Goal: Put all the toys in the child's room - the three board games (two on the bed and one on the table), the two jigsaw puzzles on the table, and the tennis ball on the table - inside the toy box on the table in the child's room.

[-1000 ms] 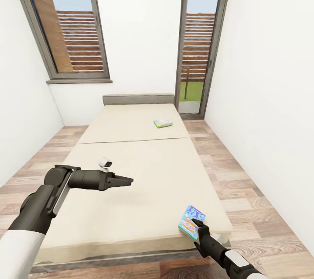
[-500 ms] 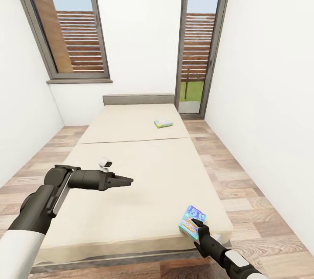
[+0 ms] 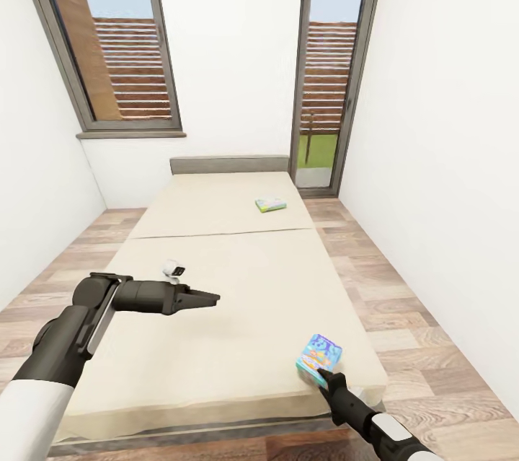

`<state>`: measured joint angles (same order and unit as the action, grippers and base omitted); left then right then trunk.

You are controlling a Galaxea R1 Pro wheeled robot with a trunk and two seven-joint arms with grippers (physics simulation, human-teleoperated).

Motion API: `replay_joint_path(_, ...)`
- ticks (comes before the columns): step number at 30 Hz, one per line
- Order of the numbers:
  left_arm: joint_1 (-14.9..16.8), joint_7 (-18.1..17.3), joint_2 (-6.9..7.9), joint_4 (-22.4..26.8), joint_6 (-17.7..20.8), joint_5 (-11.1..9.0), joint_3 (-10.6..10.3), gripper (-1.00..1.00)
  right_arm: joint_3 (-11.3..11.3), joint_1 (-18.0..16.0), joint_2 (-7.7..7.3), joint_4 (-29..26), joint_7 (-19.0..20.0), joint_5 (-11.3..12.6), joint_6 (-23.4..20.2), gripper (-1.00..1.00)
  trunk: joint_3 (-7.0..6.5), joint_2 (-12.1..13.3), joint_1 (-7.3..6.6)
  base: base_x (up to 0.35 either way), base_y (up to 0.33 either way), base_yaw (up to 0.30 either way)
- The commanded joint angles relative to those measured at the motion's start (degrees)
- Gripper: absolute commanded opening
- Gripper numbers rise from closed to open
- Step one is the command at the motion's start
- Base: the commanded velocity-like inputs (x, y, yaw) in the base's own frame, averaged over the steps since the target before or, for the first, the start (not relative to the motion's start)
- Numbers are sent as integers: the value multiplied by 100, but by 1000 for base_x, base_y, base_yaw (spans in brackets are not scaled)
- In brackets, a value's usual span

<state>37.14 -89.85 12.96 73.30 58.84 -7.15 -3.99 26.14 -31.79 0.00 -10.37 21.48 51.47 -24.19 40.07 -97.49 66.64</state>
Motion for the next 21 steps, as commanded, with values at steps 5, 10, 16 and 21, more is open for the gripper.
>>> replay_joint_path(5,4,-15,19,0,76,-28,4,100,33,-2,0,0,-3,20,-32,-100,5,-2,0,0,0,0)
replay_joint_path(10,4,-15,14,0,85,-24,8,100,38,-2,0,0,-3,20,-33,-100,5,-2,0,0,0,0)
replay_joint_path(16,4,-15,14,0,92,-23,7,100,36,-2,0,0,-3,20,-32,-100,-102,238,-132,0,0,0)
replay_joint_path(21,4,-15,24,0,93,-6,15,100,38,-2,0,-16,-3,26,-34,-100,-192,439,-242,0,0,0)
